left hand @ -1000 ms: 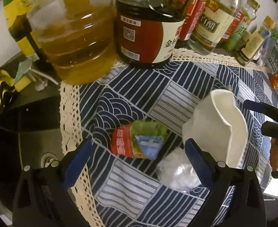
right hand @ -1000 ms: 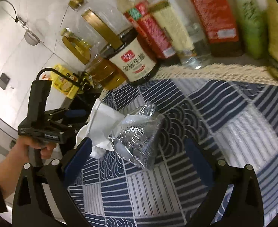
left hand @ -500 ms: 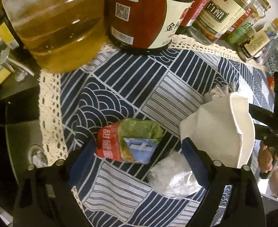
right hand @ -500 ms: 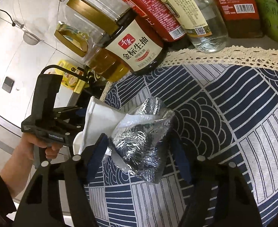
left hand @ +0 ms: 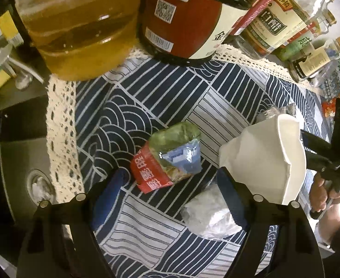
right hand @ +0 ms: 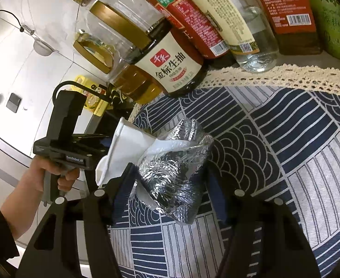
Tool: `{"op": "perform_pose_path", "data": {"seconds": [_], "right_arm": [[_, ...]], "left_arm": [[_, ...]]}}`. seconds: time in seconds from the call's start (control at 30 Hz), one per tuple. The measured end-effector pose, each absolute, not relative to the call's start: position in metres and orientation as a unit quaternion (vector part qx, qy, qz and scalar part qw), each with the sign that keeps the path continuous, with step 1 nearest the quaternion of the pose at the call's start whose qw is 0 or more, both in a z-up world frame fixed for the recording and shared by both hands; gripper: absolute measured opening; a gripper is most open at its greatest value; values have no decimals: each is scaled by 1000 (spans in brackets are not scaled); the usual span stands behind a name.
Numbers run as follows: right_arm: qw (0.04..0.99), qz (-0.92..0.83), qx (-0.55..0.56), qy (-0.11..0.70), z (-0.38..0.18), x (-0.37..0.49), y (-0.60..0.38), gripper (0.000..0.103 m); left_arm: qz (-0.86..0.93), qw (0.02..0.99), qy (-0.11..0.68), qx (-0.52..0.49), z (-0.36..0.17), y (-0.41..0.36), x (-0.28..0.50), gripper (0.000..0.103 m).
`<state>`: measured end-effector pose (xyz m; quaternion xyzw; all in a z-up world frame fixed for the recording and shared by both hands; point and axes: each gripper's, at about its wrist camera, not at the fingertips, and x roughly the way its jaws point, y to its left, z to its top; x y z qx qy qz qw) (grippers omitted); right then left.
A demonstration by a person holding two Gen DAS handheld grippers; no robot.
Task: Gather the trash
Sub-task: 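Grasp the red-green snack bag with the left tool while the right tool grasps the foil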
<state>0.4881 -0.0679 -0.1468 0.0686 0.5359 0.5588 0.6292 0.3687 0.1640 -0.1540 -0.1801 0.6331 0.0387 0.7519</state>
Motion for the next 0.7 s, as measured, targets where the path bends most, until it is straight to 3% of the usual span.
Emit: {"op": "perform_pose_path", "data": {"seconds": [0.3,0.43,0.5,0.7], "right_arm": [[633,557,71,533,-146,492,-72,61],[635,556,75,531,-144,493,-76,60],[636,553,78,532,-142,493,-77,60],[645,547,77,528,-130,488,-82,60]], "left_arm": [[37,746,647,-156,-161,159,381,81],[36,745,654,-130,-165,157,385,73],[42,746,656,-112,-164,157,385,62],[52,747,651,-122,-161,166,378,59]]}}
